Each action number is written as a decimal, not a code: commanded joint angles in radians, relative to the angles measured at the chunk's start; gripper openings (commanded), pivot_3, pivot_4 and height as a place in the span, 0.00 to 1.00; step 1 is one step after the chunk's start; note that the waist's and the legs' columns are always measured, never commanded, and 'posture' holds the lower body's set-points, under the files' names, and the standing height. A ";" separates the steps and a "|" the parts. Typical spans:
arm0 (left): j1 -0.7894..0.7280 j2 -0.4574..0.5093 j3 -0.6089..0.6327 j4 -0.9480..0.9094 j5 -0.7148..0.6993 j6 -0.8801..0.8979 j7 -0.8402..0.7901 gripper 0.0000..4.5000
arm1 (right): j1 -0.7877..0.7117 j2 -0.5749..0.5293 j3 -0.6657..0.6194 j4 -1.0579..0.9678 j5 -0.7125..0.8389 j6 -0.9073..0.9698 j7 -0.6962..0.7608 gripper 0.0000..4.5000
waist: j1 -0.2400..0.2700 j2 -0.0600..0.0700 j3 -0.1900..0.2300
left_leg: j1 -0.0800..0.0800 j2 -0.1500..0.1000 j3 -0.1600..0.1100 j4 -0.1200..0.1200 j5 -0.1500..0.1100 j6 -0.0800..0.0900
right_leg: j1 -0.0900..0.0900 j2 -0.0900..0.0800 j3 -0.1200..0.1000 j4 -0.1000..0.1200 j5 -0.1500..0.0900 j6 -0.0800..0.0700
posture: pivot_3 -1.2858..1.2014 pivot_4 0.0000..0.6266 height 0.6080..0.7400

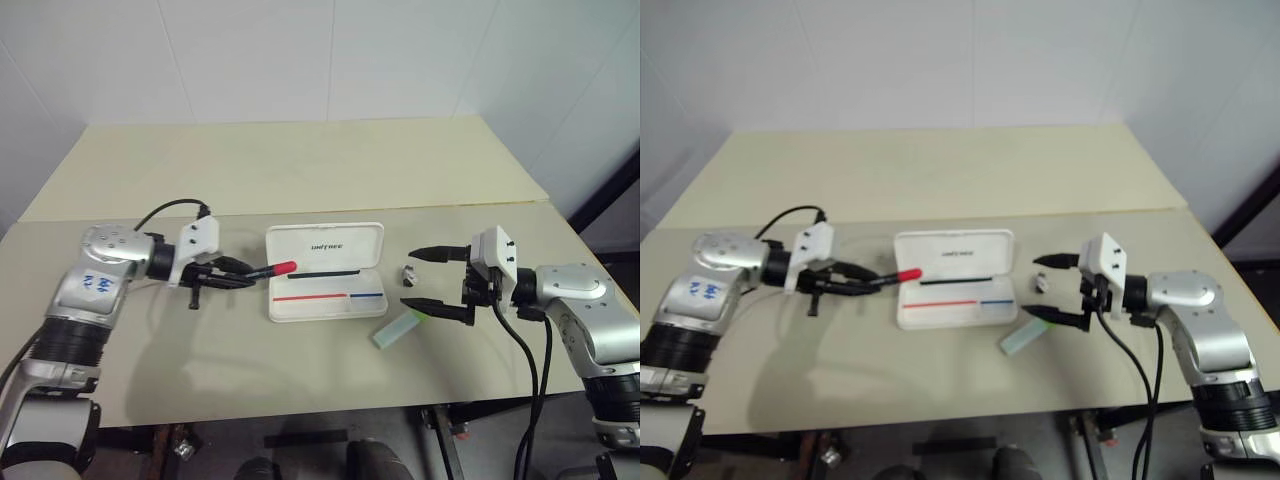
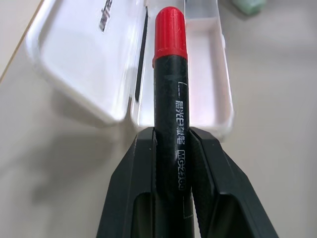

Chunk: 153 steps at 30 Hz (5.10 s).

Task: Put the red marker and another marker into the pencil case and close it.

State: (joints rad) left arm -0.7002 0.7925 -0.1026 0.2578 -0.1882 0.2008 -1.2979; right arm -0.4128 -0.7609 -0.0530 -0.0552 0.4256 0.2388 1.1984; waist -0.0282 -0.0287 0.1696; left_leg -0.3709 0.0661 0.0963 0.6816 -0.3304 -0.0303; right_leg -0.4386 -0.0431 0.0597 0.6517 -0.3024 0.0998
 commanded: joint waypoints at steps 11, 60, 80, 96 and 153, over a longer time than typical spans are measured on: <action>-0.115 -0.185 -0.104 0.019 0.067 0.087 0.098 0.12 | 0.043 -0.033 -0.086 -0.056 0.032 -0.007 -0.018 1.00 | 0.002 0.000 0.000 | 0.000 0.000 -0.001 0.001 0.000 0.000 | 0.002 0.001 0.001 -0.002 0.001 0.002 | 0.52 0.24 1.00; -0.002 -0.145 0.068 -0.208 -0.160 0.124 -0.041 0.99 | 0.031 -0.106 -0.109 -0.104 0.078 0.080 -0.022 1.00 | 0.001 0.000 0.001 | 0.002 -0.001 -0.003 0.001 -0.001 0.003 | 0.008 0.001 0.002 -0.009 0.004 0.007 | 0.52 0.24 1.00; 0.205 0.127 0.240 -0.045 -0.167 -0.206 -0.181 0.99 | -0.420 -0.164 0.425 0.460 -0.124 -0.530 0.416 1.00 | -0.009 0.006 0.005 | 0.002 0.001 0.003 0.001 -0.003 0.006 | 0.008 -0.001 0.001 -0.015 0.006 0.007 | 0.52 0.24 1.00; 0.360 0.155 0.294 -0.232 -0.212 -0.104 -0.098 0.99 | -0.622 -0.107 0.823 0.794 -0.167 -0.821 0.416 1.00 | -0.021 0.010 0.009 | 0.003 0.001 0.006 0.002 -0.004 0.008 | 0.007 -0.002 0.002 -0.013 0.006 0.007 | 0.52 0.24 1.00; 0.274 0.111 0.195 -0.115 -0.178 -0.178 -0.091 1.00 | -0.579 -0.200 0.590 0.309 -0.105 -0.268 0.286 0.24 | -0.052 0.011 0.010 | 0.002 0.001 0.003 0.002 -0.003 0.006 | 0.006 -0.003 0.001 -0.010 0.006 0.007 | 0.52 0.24 1.00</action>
State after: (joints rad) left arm -0.4085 0.9045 0.0916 0.1369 -0.3694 0.0416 -1.3862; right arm -0.9957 -0.9673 0.5813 0.3080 0.3497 -0.0956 1.5048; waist -0.0799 -0.0174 0.1795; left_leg -0.3689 0.0671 0.0994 0.6840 -0.3338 -0.0247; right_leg -0.4323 -0.0457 0.0605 0.6418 -0.2962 0.1063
